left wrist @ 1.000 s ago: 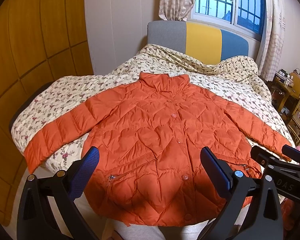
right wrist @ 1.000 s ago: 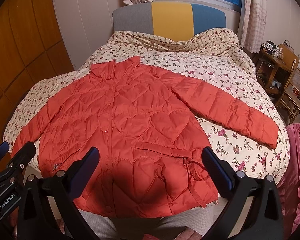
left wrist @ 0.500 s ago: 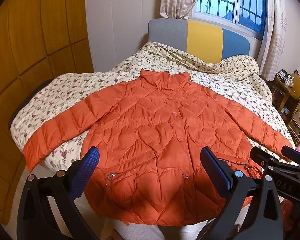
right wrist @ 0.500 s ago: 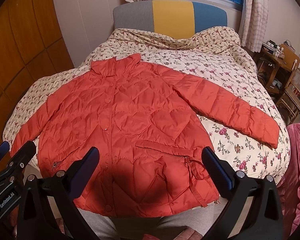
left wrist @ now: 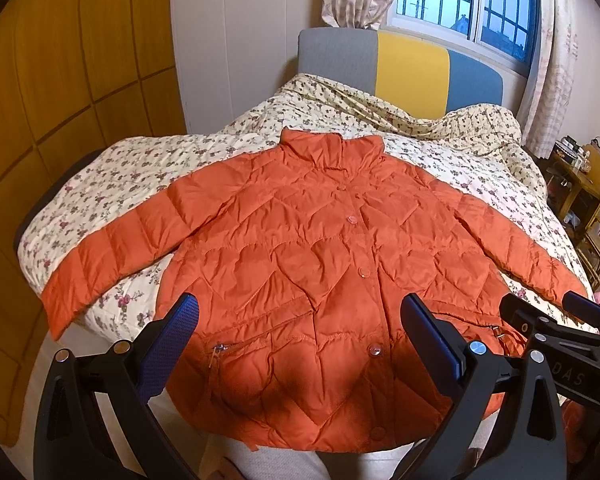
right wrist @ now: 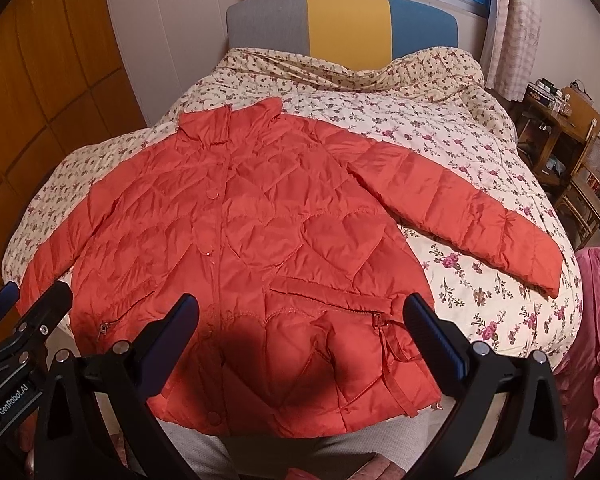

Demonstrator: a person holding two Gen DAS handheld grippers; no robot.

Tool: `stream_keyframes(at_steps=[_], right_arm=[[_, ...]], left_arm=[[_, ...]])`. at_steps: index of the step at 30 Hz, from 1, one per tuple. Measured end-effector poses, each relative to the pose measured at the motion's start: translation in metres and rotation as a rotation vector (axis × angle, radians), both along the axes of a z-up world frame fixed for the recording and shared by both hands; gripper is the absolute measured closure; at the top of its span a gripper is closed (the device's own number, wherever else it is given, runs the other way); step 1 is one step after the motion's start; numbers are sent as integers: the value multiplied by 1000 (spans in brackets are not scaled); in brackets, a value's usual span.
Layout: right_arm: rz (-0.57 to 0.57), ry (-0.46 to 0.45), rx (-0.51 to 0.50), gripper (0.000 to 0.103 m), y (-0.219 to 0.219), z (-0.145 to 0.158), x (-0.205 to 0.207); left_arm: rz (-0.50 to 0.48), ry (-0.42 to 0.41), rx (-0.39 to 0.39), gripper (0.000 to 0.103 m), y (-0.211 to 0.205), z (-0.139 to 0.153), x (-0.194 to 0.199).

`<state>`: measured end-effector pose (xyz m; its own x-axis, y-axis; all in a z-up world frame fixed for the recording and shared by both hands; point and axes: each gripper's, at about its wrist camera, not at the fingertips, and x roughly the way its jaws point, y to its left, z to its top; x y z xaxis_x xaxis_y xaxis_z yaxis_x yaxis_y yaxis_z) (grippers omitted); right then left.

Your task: Fold large clothes

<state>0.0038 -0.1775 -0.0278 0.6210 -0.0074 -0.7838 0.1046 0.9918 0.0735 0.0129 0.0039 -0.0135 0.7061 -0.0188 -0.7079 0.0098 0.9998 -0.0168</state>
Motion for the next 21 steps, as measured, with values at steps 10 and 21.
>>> stream_keyframes(at_steps=[10, 21], right_arm=[[-12, 49, -8, 2, -3, -15, 19], [-40, 48, 34, 2, -22, -33, 46]], left_arm=[[3, 43, -1, 3, 0, -11, 16], [-7, 79, -4, 3, -1, -25, 39]])
